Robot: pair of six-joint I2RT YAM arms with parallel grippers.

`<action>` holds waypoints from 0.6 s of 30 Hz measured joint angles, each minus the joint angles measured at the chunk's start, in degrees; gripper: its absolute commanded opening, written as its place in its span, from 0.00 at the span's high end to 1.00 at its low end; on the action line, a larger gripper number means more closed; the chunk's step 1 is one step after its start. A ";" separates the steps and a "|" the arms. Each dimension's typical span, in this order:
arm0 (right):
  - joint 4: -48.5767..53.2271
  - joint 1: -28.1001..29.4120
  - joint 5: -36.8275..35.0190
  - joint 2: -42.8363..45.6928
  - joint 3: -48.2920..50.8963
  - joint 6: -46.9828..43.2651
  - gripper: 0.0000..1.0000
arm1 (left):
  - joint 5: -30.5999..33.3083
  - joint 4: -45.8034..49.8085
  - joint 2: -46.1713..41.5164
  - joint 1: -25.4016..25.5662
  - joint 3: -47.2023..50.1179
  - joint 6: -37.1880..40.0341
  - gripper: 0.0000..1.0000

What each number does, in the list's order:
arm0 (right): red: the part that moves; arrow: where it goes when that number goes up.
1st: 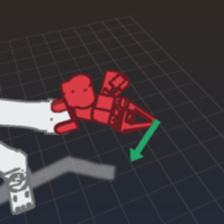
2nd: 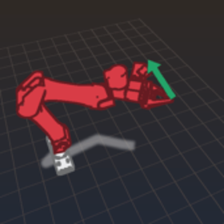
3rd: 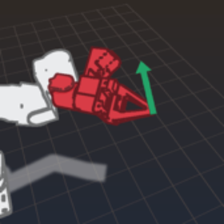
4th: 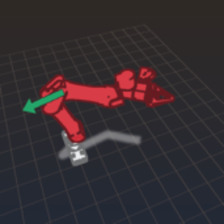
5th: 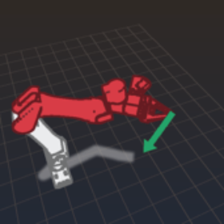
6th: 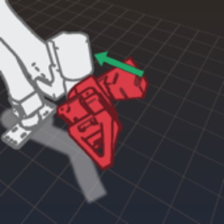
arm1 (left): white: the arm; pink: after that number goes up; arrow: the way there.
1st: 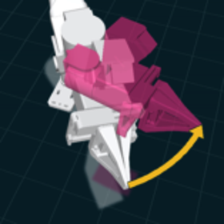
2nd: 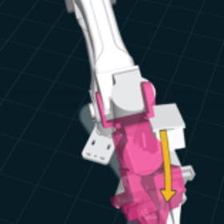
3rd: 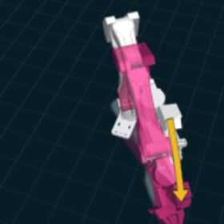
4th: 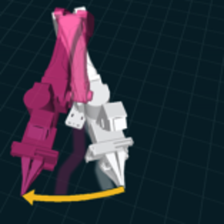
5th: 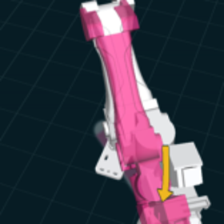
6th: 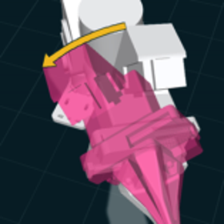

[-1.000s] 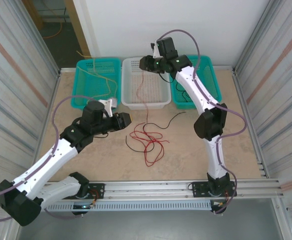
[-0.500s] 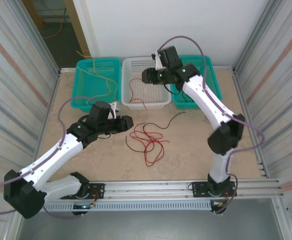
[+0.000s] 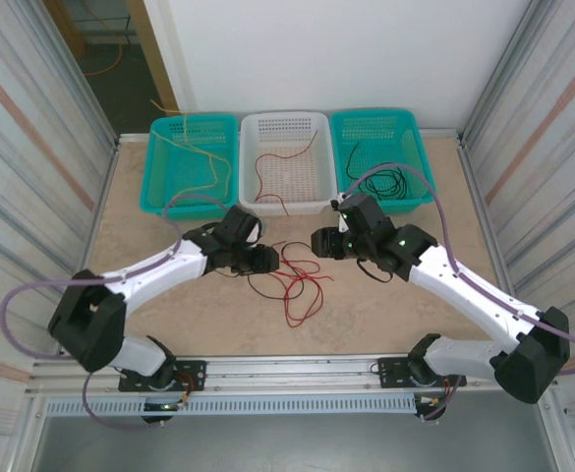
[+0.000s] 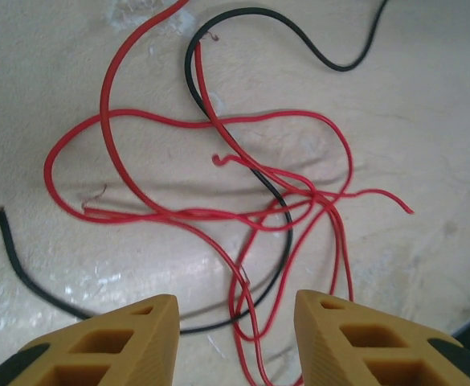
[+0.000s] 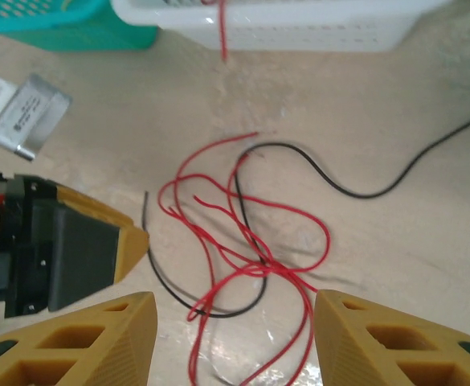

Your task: Untangle the cables

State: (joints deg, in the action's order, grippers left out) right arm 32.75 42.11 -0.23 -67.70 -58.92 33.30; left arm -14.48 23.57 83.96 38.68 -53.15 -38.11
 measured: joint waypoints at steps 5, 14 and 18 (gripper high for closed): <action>-1.03 -0.17 -1.31 -0.11 0.61 2.56 0.48 | -0.26 -3.10 6.97 0.11 -2.80 0.44 0.60; -3.06 -0.17 -1.29 -2.47 -0.98 3.80 0.49 | 1.11 -5.60 12.87 0.52 -5.95 0.46 0.67; -3.19 -0.17 -1.31 -2.45 -1.01 3.80 0.48 | 1.31 -6.16 14.45 0.52 -6.78 0.70 0.77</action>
State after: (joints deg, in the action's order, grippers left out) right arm 29.56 41.93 -1.54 -70.15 -59.92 37.10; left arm -13.17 17.41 98.41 39.20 -59.92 -37.41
